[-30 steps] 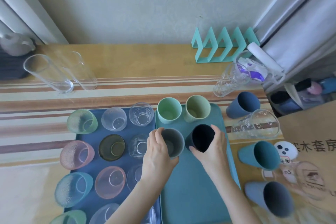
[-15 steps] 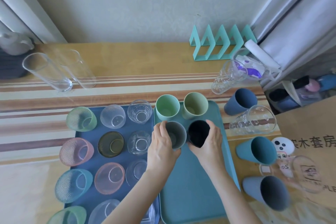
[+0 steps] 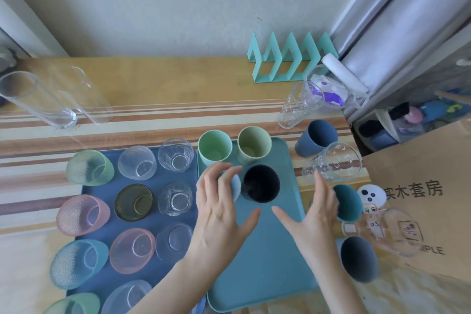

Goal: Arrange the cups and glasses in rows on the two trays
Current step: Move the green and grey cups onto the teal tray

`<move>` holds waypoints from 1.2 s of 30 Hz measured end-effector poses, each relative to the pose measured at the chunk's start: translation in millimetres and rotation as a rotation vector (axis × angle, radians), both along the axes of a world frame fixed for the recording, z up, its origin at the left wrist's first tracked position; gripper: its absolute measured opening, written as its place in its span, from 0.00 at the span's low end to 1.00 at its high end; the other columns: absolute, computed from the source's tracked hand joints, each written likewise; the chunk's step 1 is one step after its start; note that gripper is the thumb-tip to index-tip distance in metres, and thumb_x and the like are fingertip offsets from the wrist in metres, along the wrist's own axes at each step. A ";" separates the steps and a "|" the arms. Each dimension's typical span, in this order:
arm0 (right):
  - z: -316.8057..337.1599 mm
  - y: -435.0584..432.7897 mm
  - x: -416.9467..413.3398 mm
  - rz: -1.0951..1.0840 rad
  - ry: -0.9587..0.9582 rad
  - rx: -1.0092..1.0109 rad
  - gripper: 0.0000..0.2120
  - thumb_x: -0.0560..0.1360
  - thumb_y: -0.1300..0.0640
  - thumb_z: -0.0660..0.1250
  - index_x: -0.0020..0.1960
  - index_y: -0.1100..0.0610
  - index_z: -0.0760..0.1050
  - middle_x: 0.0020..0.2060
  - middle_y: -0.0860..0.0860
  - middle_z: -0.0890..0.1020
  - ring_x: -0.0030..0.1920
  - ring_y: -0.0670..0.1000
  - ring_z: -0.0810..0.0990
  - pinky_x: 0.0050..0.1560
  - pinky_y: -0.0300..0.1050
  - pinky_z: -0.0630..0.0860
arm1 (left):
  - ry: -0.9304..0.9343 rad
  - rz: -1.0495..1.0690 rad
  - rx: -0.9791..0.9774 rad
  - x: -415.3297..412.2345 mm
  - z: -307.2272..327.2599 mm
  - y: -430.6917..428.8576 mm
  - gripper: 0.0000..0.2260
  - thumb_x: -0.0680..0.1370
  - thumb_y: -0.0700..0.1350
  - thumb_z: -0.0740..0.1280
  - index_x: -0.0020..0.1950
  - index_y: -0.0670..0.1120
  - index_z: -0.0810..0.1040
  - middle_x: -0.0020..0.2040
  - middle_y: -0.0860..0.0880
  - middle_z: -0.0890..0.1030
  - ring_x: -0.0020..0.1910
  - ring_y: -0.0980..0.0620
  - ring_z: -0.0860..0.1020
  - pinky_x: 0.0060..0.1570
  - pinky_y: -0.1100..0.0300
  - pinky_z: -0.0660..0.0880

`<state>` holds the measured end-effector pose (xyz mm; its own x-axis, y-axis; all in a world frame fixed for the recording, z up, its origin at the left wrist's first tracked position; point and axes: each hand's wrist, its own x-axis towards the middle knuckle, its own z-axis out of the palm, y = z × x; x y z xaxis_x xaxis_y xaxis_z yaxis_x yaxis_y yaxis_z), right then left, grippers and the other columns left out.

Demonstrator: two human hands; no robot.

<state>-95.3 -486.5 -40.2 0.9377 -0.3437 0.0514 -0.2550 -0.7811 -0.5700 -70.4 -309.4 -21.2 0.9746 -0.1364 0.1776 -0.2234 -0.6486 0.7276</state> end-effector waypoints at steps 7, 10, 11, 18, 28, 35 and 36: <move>21.2 -78.9 -0.1 -0.274 0.229 -0.240 0.48 0.62 0.46 0.77 0.72 0.63 0.58 0.68 0.62 0.67 0.69 0.61 0.59 0.68 0.59 0.56 | -0.068 -0.423 0.119 102.7 14.8 -93.9 0.28 0.67 0.29 0.65 0.67 0.40 0.68 0.64 0.40 0.70 0.62 0.41 0.69 0.61 0.51 0.66; 10.0 -87.9 1.0 -0.252 0.370 -0.264 0.49 0.63 0.42 0.75 0.73 0.61 0.54 0.71 0.60 0.64 0.71 0.59 0.57 0.69 0.55 0.54 | -0.012 -0.610 0.372 146.5 5.1 -135.1 0.34 0.71 0.30 0.64 0.74 0.42 0.56 0.72 0.43 0.61 0.71 0.44 0.60 0.67 0.52 0.63; 5.6 -89.8 1.3 -0.248 0.393 -0.272 0.50 0.63 0.41 0.75 0.73 0.61 0.54 0.71 0.59 0.64 0.71 0.59 0.57 0.69 0.56 0.55 | -0.015 -0.655 0.445 156.4 2.6 -145.7 0.34 0.71 0.31 0.65 0.74 0.43 0.55 0.73 0.44 0.61 0.71 0.45 0.59 0.68 0.53 0.62; -15.5 -96.7 0.8 -0.243 0.444 -0.325 0.48 0.65 0.43 0.73 0.74 0.61 0.53 0.69 0.59 0.68 0.70 0.60 0.61 0.68 0.56 0.55 | 0.003 -0.758 0.649 181.3 -22.5 -186.0 0.34 0.74 0.31 0.64 0.76 0.43 0.51 0.74 0.45 0.58 0.71 0.46 0.61 0.62 0.56 0.66; -22.6 -99.1 1.0 -0.247 0.450 -0.442 0.46 0.62 0.42 0.74 0.72 0.60 0.60 0.63 0.58 0.73 0.67 0.59 0.64 0.67 0.53 0.51 | -0.122 -0.807 0.728 189.4 -40.4 -223.0 0.27 0.75 0.35 0.64 0.72 0.42 0.59 0.69 0.42 0.64 0.68 0.45 0.65 0.63 0.55 0.65; -27.2 -101.7 -0.8 -0.226 0.423 -0.457 0.44 0.58 0.44 0.78 0.68 0.62 0.67 0.59 0.60 0.76 0.64 0.62 0.69 0.65 0.54 0.52 | -0.166 -0.815 0.795 189.1 -46.2 -228.9 0.26 0.77 0.39 0.63 0.73 0.43 0.58 0.69 0.41 0.65 0.65 0.44 0.67 0.62 0.54 0.67; -29.0 -102.3 -1.6 -0.225 0.401 -0.457 0.45 0.57 0.45 0.79 0.66 0.63 0.68 0.58 0.61 0.77 0.62 0.63 0.71 0.64 0.54 0.52 | -0.164 -0.814 0.786 187.7 -46.6 -228.6 0.26 0.77 0.39 0.63 0.73 0.43 0.58 0.69 0.42 0.65 0.65 0.44 0.67 0.61 0.55 0.67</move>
